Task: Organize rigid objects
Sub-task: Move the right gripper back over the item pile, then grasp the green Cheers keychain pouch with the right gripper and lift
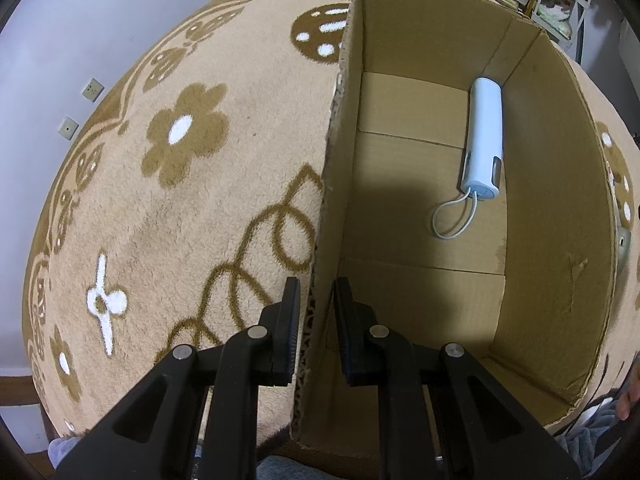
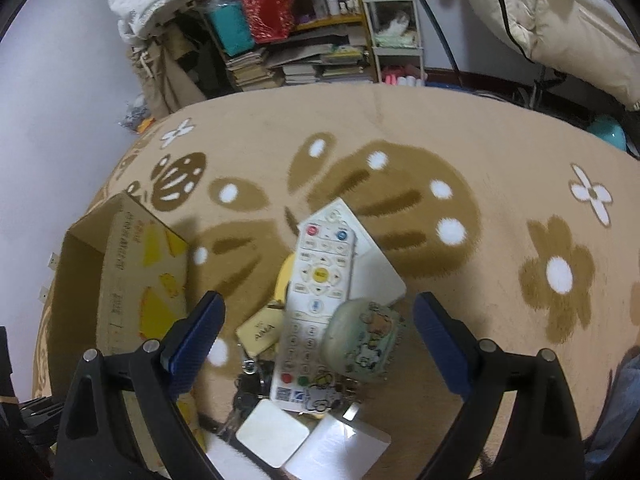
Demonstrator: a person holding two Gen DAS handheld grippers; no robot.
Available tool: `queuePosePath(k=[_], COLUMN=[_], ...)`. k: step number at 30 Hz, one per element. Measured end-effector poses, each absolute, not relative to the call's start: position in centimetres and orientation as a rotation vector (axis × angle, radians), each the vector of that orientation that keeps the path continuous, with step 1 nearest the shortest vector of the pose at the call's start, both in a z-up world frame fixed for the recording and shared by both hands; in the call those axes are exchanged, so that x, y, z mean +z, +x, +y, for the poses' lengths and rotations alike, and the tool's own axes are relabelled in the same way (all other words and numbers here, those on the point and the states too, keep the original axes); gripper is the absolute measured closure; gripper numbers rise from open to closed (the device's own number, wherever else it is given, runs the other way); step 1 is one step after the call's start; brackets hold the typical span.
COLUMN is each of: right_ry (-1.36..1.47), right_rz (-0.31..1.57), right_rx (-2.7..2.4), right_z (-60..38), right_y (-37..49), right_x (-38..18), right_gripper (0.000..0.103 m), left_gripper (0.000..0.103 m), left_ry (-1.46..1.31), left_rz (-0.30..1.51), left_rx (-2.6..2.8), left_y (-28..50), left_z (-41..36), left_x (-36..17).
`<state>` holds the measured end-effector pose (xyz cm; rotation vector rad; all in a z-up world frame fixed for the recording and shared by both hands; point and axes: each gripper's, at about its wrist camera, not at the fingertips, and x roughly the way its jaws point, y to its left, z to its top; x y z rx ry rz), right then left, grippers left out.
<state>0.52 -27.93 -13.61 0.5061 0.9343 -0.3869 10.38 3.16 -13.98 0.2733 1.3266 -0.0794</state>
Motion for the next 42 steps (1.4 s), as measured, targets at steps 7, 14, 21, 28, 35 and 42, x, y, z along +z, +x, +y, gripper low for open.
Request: queuePosePath(k=[7, 14, 21, 28, 35, 42], right_ry=[0.602, 0.643, 0.758, 0.799, 0.817, 0.722], right_rz=[0.985, 1.038, 1.054, 1.012, 0.984, 0.977], right_rx=[-0.394, -0.44, -0.42, -0.418, -0.418, -0.477], right_z=[-29.5, -30.5, -31.1, -31.0, -31.1, -30.7], right_y=[-0.1, -0.8, -1.1, -1.5, -1.6, -1.4], right_x=[-15.3, -17.0, -18.5, -19.6, -19.6, -18.1], right_gripper=[0.003, 0.008, 0.031, 0.033, 0.04, 0.04], left_gripper=[0.088, 0.091, 0.091, 0.091, 0.091, 0.091], left_ry=[0.288, 0.285, 0.268, 0.264, 0.259, 0.264], left_rz=[1.327, 1.328, 1.332, 1.329, 1.325, 1.322], left_rx=[-0.086, -0.096, -0.095, -0.094, -0.092, -0.096], left_y=[10.3, 10.2, 10.4, 10.4, 10.4, 10.3], left_z=[2.9, 3.0, 3.2, 3.2, 3.2, 3.2], left_x=[-14.0, -14.0, -14.0, -13.9, -13.8, -13.7])
